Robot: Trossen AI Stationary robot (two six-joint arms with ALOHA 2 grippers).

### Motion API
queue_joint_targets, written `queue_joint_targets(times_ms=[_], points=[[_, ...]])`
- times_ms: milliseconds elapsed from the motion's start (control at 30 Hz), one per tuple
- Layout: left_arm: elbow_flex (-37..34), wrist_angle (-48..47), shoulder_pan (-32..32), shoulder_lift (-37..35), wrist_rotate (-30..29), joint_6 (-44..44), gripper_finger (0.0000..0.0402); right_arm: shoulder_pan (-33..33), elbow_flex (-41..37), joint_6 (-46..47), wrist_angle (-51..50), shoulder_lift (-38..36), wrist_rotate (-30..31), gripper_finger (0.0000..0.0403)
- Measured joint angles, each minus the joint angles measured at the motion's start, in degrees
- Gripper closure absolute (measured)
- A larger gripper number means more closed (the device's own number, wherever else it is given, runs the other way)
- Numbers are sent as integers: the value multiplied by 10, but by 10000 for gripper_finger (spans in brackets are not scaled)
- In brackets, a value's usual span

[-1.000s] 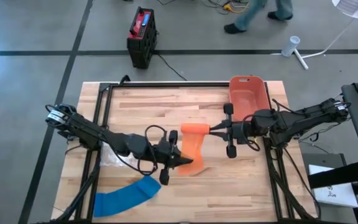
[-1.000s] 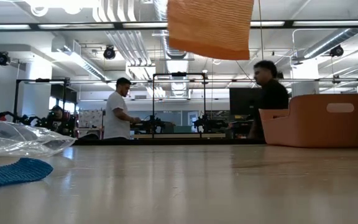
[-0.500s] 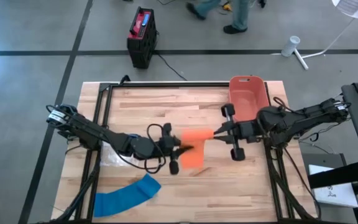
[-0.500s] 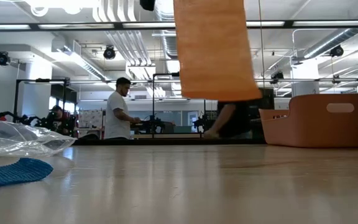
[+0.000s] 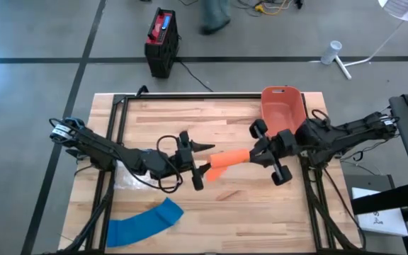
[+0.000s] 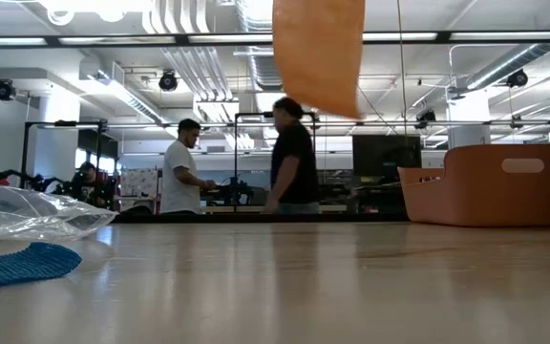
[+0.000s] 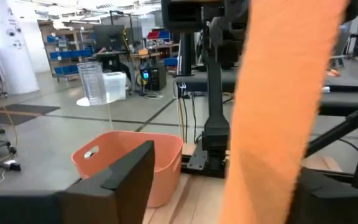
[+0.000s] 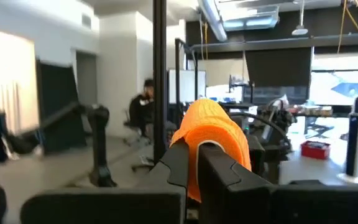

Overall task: Roll bandage
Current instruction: Roll the orange bandage

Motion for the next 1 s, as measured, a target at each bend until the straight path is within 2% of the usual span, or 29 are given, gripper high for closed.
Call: queue_joint_targets(times_ms=[267,433,533,700,733,867,1000], points=[[0,47,9,5,1,16,140,0,0,150,67,40,31,394],[0,55,24,5,57,20,151,-3,0,190,78,64,45,394],[0,53,27,5,65,26,199,-7,0,210,93,72,47,394],[0,50,31,4,13,43,367,-6,0,220,108,71,43,394],[0,50,31,2,-5,46,383,-6,0,220,106,71,38,394],[0,52,39,-9,-65,78,387,-6,0,211,98,67,4,394],[0,50,57,-27,-90,109,397,-4,0,209,74,67,-18,394]])
